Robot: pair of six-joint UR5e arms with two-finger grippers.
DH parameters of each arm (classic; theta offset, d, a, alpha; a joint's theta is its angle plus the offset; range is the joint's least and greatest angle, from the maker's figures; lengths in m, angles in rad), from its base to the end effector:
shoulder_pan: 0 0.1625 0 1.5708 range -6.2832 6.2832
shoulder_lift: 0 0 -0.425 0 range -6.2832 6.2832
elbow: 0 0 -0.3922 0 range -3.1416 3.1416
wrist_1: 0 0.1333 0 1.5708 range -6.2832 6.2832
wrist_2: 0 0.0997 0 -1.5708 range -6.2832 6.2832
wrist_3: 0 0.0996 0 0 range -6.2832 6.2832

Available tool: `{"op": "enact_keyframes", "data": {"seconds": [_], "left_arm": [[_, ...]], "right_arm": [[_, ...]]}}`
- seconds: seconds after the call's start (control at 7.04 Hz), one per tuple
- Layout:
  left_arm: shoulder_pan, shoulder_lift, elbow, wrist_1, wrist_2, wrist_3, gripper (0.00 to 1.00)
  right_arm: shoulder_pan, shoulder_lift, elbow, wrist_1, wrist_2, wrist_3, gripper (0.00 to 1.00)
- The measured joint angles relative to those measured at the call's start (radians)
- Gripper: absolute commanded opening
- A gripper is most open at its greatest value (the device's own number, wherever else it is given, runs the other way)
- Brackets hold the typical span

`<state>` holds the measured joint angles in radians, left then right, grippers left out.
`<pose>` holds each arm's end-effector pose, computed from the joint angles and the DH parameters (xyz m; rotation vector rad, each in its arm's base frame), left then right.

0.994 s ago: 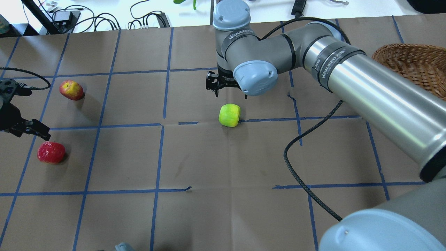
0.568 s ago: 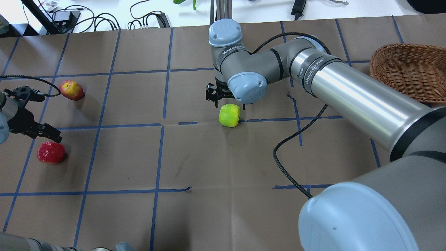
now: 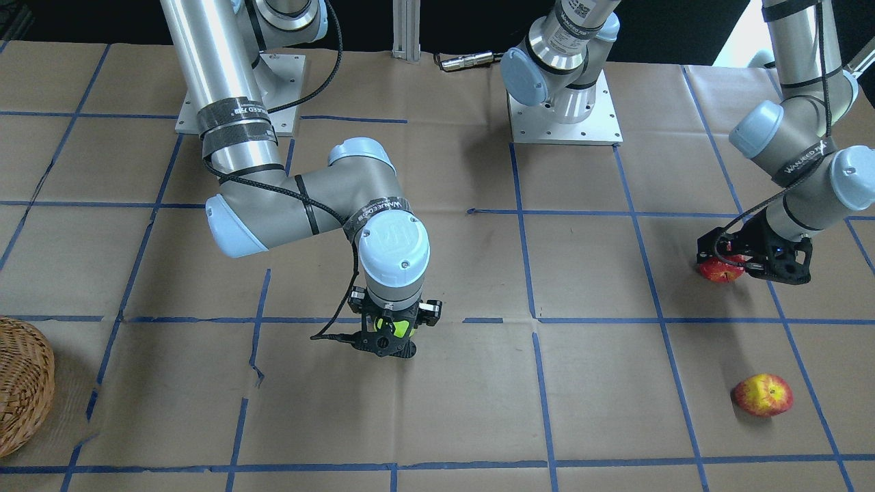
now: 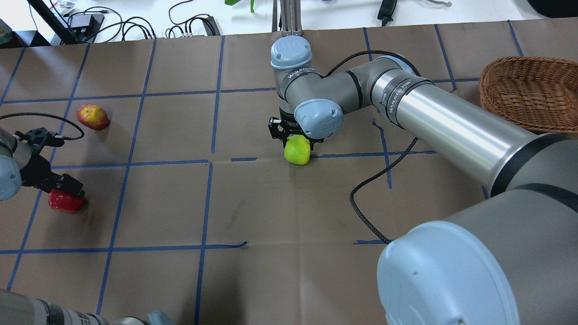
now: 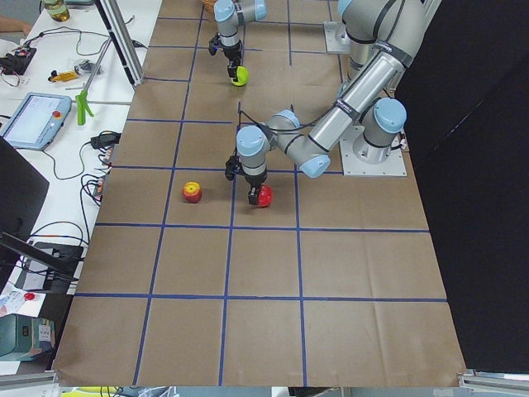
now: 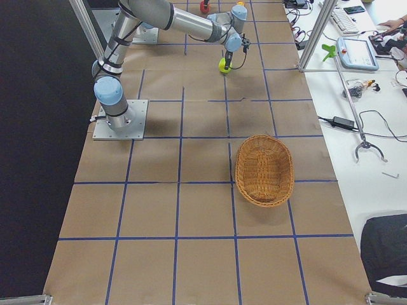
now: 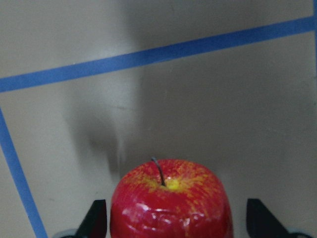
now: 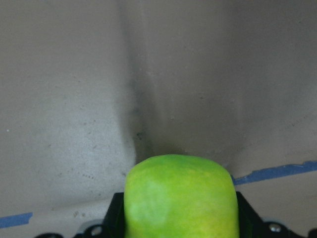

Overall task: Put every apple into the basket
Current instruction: 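Close the right gripper on the green apple while the left grasps the red apple, then lift the green apple with the right gripper while the left lifts the red apple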

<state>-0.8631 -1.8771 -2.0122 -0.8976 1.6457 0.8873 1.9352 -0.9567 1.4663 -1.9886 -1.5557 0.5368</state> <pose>0.2345 -0.4676 0.1946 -0.2856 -3.1232 -0.1658 0.3674 -0.5849 0.2102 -0.2690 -3.1005 -0.1389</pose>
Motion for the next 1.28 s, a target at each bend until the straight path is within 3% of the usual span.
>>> {"op": "enact_keyframes", "data": {"seconds": [0.28, 0.43, 0.85, 0.99, 1.28], "left_arm": [[0.013, -0.01, -0.009, 0.011, 0.032, 0.003, 0.42], [0.011, -0.009, -0.01, 0.011, 0.037, -0.015, 0.34], [-0.075, 0.073, -0.008, -0.023, 0.029, -0.115, 0.3], [-0.178, 0.146, -0.003, -0.082, 0.024, -0.213, 0.3], [-0.49, 0.227, 0.024, -0.173, -0.015, -0.571, 0.3]], "right_arm": [[-0.031, -0.047, -0.016, 0.01, -0.01, -0.056, 0.1], [-0.088, -0.082, -0.026, 0.037, -0.013, -0.107, 0.1], [-0.395, -0.155, -0.039, 0.114, -0.02, -0.462, 0.1], [-0.504, -0.16, -0.042, 0.11, -0.032, -0.627, 0.09], [-0.701, -0.146, -0.076, 0.093, -0.071, -0.916, 0.08]]}}
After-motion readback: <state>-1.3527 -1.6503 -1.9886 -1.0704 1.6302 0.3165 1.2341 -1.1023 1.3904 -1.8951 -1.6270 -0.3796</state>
